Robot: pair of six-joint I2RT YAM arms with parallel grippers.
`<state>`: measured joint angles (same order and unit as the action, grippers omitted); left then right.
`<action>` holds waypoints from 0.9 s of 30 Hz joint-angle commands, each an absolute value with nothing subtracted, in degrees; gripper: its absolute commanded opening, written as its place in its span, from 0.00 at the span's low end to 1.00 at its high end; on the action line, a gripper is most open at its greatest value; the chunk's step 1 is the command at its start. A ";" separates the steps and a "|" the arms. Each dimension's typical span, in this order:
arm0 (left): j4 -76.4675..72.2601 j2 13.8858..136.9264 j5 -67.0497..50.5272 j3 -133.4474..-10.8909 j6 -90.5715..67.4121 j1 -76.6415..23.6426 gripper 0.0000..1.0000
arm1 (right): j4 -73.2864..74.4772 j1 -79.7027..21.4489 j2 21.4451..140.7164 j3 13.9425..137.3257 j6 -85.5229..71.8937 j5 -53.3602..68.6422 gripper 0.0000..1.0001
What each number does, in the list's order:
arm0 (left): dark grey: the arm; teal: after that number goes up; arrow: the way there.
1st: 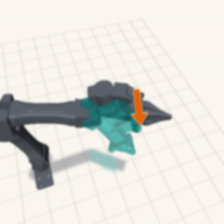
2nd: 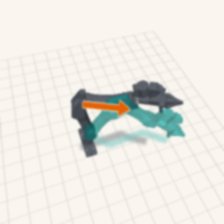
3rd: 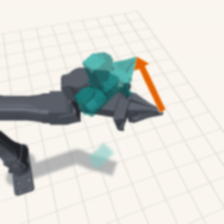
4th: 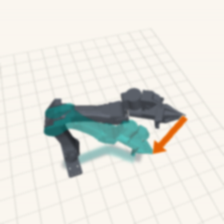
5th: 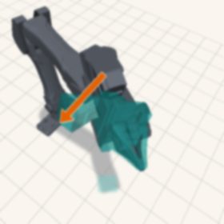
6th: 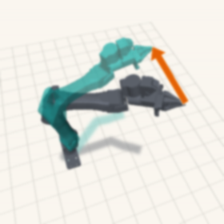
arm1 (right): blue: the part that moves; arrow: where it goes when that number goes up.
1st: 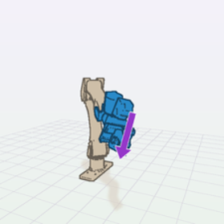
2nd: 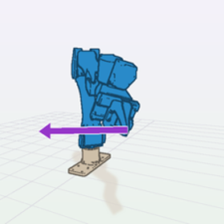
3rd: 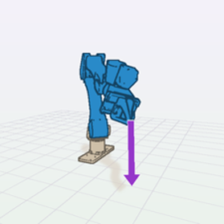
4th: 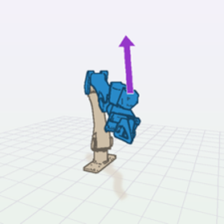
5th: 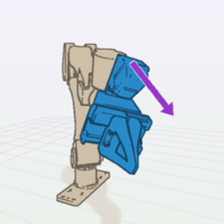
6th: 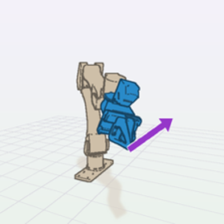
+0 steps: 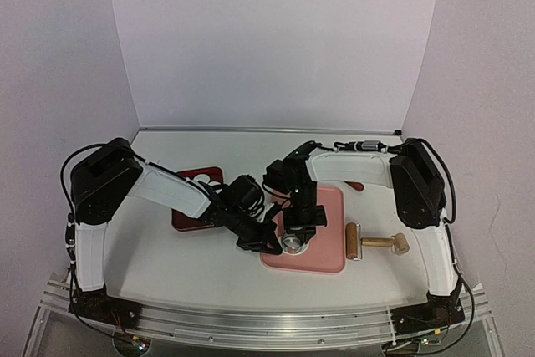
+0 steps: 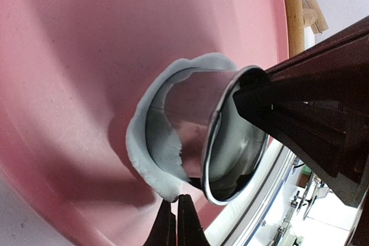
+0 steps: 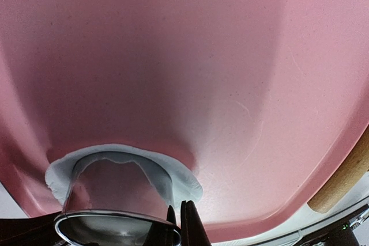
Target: Roll out the dumpling wrappers from the dough
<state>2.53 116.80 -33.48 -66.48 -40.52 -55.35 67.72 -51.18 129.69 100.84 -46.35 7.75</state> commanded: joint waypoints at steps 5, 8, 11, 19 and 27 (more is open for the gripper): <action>1.24 114.32 -29.90 -65.48 -46.08 -53.71 0.17 | 63.37 -52.21 137.96 95.36 -45.88 6.25 0.00; -1.77 115.28 -31.25 -65.84 -47.36 -53.61 0.24 | 63.37 -52.20 137.70 95.34 -45.79 6.20 0.00; -3.02 116.75 -31.53 -66.10 -48.33 -53.55 0.25 | 63.32 -52.20 137.54 95.20 -45.70 6.32 0.00; -3.69 121.28 -33.81 -68.12 -49.45 -53.55 0.19 | 62.86 -52.32 137.26 94.74 -45.59 6.49 0.00; -8.24 124.09 -36.87 -67.71 -51.55 -53.75 0.17 | 62.15 -52.59 137.55 94.69 -45.35 7.33 0.00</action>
